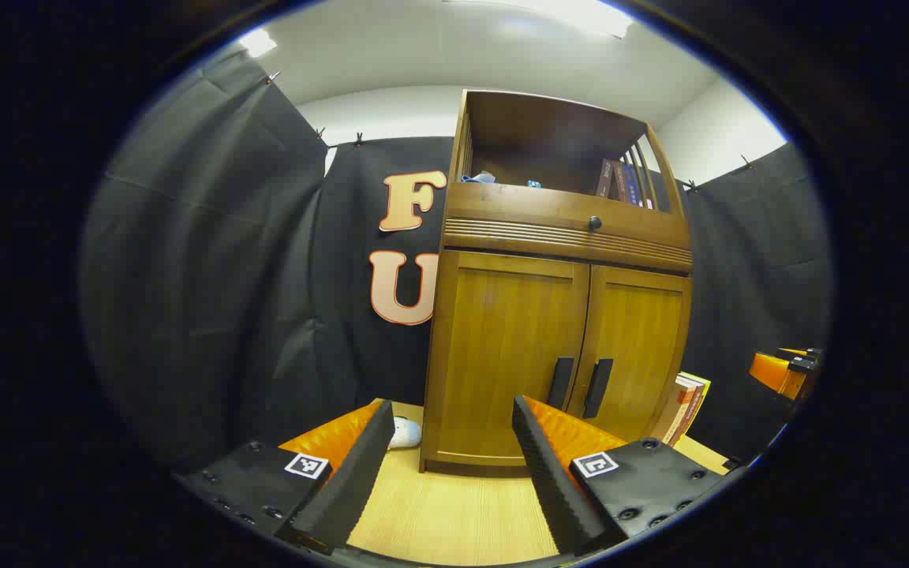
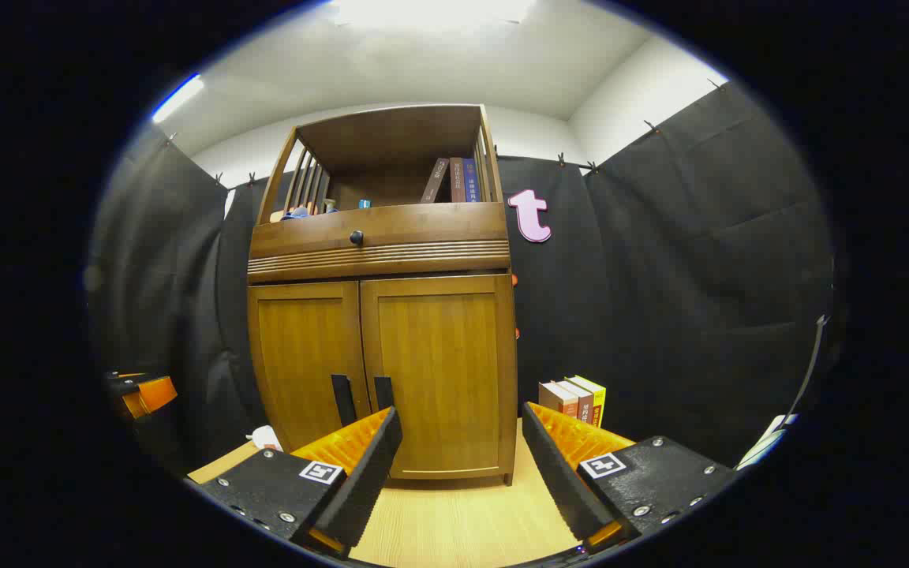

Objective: Open the right door of the double-door shoe cabinet with the right hand, and open the left door with the left hand.

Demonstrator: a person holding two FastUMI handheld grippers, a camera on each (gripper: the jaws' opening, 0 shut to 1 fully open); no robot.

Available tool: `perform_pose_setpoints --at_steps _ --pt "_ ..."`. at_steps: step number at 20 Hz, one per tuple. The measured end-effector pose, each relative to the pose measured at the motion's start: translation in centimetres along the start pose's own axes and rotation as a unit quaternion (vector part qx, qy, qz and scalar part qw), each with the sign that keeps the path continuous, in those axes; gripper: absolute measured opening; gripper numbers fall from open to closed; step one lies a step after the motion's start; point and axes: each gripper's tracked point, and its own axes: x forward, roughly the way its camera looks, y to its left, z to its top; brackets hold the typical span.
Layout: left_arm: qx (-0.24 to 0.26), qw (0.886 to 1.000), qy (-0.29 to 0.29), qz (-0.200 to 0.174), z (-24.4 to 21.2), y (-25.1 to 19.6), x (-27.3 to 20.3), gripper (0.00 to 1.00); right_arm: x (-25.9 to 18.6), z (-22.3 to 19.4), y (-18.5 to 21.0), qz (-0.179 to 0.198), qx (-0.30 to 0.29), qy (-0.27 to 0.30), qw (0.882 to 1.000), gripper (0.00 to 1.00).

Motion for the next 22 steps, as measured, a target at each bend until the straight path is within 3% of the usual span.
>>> perform_pose_setpoints --at_steps 2,3,5,6,9,10,11,22 --pt "0.003 1.0 0.002 -0.004 0.2 -0.2 -0.3 0.93 -0.4 0.6 0.6 0.009 -0.014 -0.001 1.0 0.99" --pt "0.007 1.0 0.0 -0.008 0.3 -0.4 -0.4 0.93 -0.6 0.5 0.4 0.01 -0.019 0.002 1.0 0.93" --pt "0.02 1.0 -0.013 -0.005 1.1 -0.5 -0.4 0.93 -0.8 0.3 0.1 0.007 -0.021 0.009 1.0 1.0" --pt "0.025 0.999 -0.02 -0.006 1.5 -0.7 -0.5 0.93 -0.9 0.2 0.0 0.007 -0.02 0.01 1.0 0.94" --pt "0.021 0.999 -0.023 -0.027 1.8 -2.0 -0.3 0.95 -0.9 0.3 0.0 0.006 -0.017 0.011 1.0 0.94" --pt "0.018 0.999 -0.019 -0.029 1.8 -2.0 -0.2 0.94 -0.9 0.2 -0.2 0.004 -0.017 0.011 1.0 1.0" --pt "0.016 0.999 -0.016 -0.029 1.6 -1.9 -0.1 0.93 -0.8 0.3 -0.4 0.002 -0.019 0.01 1.0 0.94" --pt "0.022 0.999 -0.004 -0.028 1.1 -2.0 1.5 0.93 0.6 0.0 -0.3 0.0 -0.025 0.021 0.999 0.94"
